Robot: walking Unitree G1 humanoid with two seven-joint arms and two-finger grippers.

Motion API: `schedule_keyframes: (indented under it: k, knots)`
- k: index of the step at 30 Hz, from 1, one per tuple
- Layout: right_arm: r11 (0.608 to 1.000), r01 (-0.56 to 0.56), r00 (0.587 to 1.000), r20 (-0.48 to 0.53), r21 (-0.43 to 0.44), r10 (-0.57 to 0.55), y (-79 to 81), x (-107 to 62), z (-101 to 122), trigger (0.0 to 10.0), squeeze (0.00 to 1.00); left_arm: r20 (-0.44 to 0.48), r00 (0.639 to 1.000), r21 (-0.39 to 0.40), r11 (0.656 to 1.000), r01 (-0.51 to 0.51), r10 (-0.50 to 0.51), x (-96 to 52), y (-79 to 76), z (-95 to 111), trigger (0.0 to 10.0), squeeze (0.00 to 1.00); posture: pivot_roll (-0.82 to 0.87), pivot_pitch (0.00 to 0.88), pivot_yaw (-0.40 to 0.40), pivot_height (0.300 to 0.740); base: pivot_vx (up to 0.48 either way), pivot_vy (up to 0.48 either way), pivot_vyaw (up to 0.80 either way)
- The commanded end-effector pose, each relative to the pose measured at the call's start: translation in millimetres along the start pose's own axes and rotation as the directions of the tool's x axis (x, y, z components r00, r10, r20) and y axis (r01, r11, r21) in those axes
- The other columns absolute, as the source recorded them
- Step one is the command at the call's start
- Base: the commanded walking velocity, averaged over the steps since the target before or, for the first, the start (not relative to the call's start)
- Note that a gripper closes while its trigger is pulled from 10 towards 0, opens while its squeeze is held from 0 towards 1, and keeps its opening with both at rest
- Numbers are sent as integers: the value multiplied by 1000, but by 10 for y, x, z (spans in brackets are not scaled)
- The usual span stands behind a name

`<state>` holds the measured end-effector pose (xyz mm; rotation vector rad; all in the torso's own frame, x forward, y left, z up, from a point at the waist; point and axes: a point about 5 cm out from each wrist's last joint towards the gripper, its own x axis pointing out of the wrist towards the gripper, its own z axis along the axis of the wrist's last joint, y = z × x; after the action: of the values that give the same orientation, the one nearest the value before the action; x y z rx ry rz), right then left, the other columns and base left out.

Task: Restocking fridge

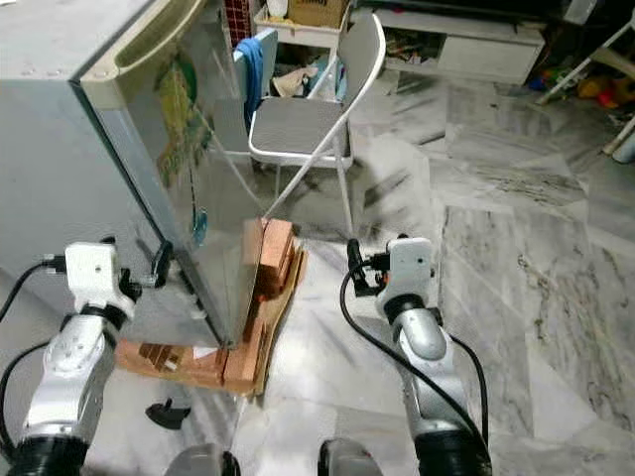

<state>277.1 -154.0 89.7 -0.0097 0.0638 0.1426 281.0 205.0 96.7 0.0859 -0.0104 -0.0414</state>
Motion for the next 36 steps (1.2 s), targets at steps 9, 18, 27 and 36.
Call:
schedule_keyframes:
  k: [9,18,27,36]
  knots:
    - [1000,9,1000,9,-9,-9,-7,-45,37,10000,0,-6,999,12,999,52,-52,74,-21,20,10000,0,32,80,-4,740,0,0,-734]
    - [1000,3,1000,-4,-4,-3,-4,-63,26,10000,0,-10,997,-14,997,73,-73,108,-46,9,10000,0,33,97,-11,740,0,0,-196]
    - [1000,1,1000,-11,-5,-1,-2,-91,26,10000,0,-47,981,-71,980,183,-187,99,-127,9,10000,0,29,105,-9,740,0,0,0]
    - [1000,3,999,-39,-3,-3,-11,-131,40,10000,0,-44,981,-6,982,188,-188,260,-180,25,10000,0,36,110,-11,740,0,0,0]
